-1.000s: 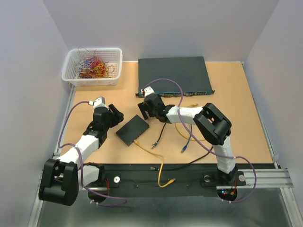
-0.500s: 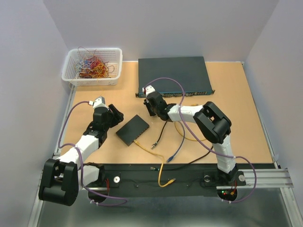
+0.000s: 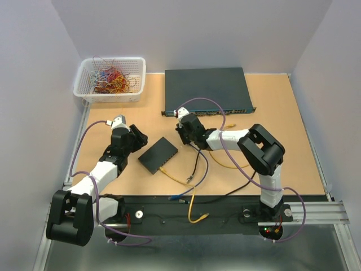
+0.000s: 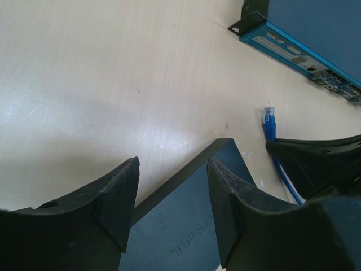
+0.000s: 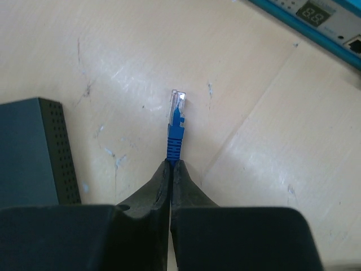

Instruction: Insert the plug into the switch port

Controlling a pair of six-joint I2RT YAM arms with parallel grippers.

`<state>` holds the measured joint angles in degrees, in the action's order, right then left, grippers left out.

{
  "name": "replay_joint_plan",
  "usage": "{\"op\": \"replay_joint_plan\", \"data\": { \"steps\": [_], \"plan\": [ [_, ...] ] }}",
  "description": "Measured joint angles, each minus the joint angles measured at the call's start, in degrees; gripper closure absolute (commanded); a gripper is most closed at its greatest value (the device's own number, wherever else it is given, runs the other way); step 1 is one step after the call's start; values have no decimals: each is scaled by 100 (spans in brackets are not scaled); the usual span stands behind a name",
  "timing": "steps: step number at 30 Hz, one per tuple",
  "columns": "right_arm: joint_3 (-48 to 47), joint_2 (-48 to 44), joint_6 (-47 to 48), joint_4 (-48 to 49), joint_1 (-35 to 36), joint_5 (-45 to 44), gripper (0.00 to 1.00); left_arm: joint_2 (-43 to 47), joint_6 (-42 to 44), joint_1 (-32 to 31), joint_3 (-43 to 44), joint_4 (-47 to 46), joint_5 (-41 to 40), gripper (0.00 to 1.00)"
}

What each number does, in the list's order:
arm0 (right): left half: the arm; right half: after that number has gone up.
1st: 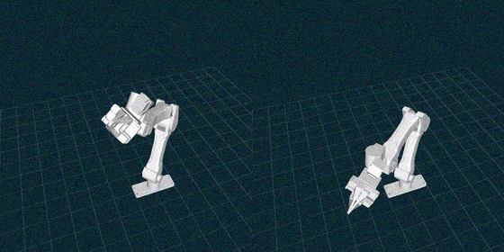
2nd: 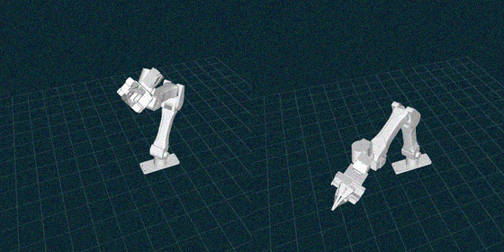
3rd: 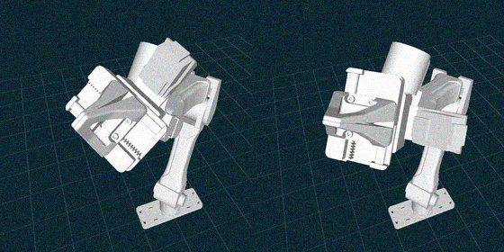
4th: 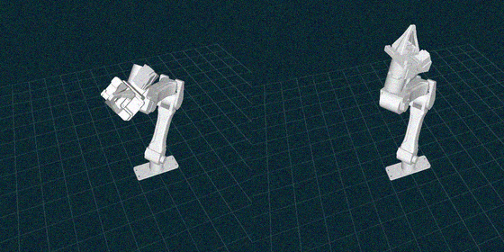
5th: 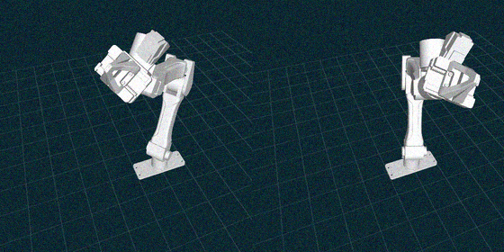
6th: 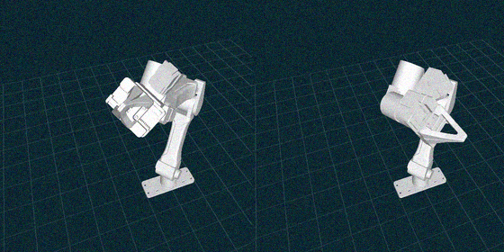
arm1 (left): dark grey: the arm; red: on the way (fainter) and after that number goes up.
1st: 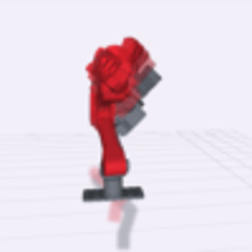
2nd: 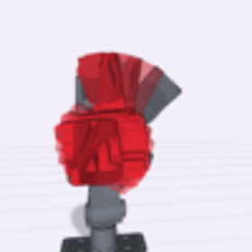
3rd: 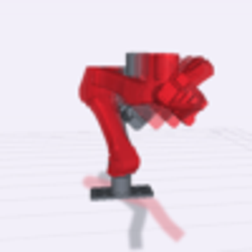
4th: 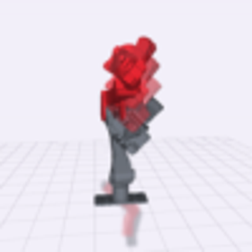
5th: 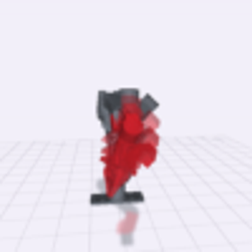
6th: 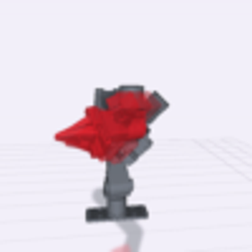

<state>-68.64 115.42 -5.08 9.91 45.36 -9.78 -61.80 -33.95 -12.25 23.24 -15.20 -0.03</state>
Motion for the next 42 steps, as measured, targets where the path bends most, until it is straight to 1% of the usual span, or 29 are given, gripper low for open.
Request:
{"op": "replay_joint_plan", "data": {
  "steps": [4,6,9,12,17,21,24,28,31,42],
  "plan": [
    [435,-422,-9,-13,0,96,100,225,-28,0,-2,-98,352,39],
    [603,-669,-15,-11,0,157,100,468,-61,0,-22,-365,629,39],
    [859,-1051,-61,114,-2,286,99,719,-168,2,-225,-1274,1335,38],
    [1167,-1429,-155,247,-2,492,99,807,-376,0,-669,-2376,1993,38],
    [1740,-2159,-431,538,-2,1078,100,796,-780,0,-1322,-3812,2811,38],
    [2044,-2669,-691,831,-2,1685,99,800,-1051,0,-1478,-4745,3298,38],
    [2236,-2979,-883,1058,-2,2083,100,837,-1161,0,-1480,-5263,3582,38],
    [2328,-3165,-1121,1340,-2,2509,100,824,-1266,0,-1497,-5648,3807,38],
    [2389,-3222,-1261,1502,-2,2743,100,719,-1325,0,-1510,-5748,3891,38],
    [2468,-3244,-1620,1853,-2,3364,100,-365,-1606,-31,-1510,-5858,3954,39]
  ]
}}
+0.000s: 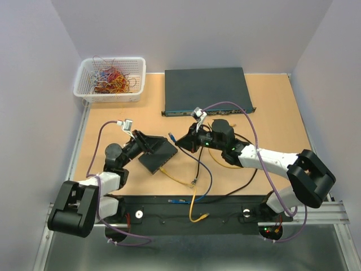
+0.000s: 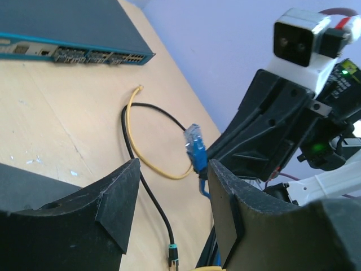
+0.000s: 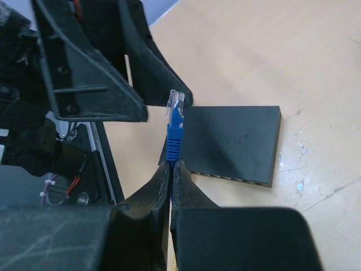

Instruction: Insert the plug into the switch port

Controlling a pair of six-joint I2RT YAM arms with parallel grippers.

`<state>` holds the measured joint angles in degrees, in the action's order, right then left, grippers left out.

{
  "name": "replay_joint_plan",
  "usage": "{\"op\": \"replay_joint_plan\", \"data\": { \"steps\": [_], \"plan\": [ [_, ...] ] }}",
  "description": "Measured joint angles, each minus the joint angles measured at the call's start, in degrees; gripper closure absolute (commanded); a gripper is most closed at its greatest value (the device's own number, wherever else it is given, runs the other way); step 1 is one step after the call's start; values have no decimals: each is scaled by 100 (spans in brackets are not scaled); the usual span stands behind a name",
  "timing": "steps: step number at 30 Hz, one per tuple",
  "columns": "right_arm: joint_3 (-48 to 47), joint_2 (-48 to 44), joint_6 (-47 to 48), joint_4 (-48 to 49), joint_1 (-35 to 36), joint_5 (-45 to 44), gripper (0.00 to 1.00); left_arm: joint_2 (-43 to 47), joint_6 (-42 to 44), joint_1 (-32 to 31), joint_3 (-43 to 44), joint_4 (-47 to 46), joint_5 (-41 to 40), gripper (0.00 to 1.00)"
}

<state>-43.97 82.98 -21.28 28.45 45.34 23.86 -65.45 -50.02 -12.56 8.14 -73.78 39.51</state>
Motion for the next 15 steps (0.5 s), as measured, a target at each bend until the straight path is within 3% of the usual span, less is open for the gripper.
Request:
{"op": "replay_joint_plan", "data": {
  "steps": [15],
  "plan": [
    [0,208,-251,337,0,417,100,-566,-402,-201,-31,-11,-13,43]
  ]
}}
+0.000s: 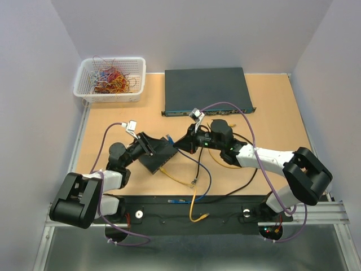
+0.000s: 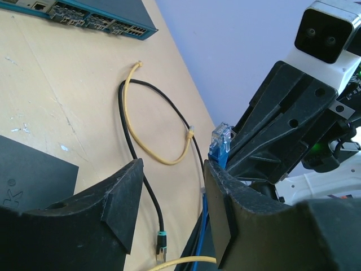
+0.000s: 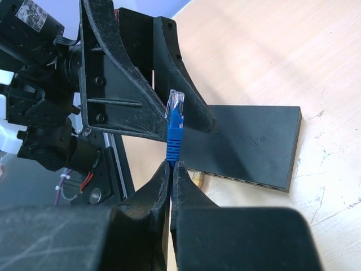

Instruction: Insert the plug into the switch port

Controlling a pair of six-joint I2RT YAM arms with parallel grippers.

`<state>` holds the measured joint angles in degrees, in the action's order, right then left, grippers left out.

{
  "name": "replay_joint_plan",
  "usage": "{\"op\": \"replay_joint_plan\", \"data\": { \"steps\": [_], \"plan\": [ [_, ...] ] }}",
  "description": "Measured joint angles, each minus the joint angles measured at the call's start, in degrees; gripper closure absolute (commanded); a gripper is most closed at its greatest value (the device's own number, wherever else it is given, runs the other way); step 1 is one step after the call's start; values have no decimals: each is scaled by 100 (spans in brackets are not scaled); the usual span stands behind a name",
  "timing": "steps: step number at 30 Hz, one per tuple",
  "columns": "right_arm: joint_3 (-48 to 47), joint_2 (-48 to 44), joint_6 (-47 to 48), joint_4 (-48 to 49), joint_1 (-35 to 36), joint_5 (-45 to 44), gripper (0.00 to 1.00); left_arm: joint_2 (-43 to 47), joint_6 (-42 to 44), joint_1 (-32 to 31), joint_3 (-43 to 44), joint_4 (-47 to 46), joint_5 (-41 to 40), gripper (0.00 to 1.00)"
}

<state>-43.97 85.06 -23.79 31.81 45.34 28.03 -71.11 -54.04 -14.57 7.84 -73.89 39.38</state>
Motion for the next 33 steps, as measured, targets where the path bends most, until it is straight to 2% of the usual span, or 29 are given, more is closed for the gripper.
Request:
{"op": "replay_joint_plan", "data": {
  "steps": [10,17,26,33],
  "plan": [
    [0,17,-9,44,0,-24,100,590,-2,-4,-186,2,15,43],
    [-2,72,-48,44,0,44,100,1075,214,-9,-186,-33,-33,39],
    [-2,74,-153,210,0,223,100,656,334,-11,-157,-42,-164,37],
    [-2,227,-203,262,-24,352,100,278,118,-105,-48,-42,-151,37]
  ]
}}
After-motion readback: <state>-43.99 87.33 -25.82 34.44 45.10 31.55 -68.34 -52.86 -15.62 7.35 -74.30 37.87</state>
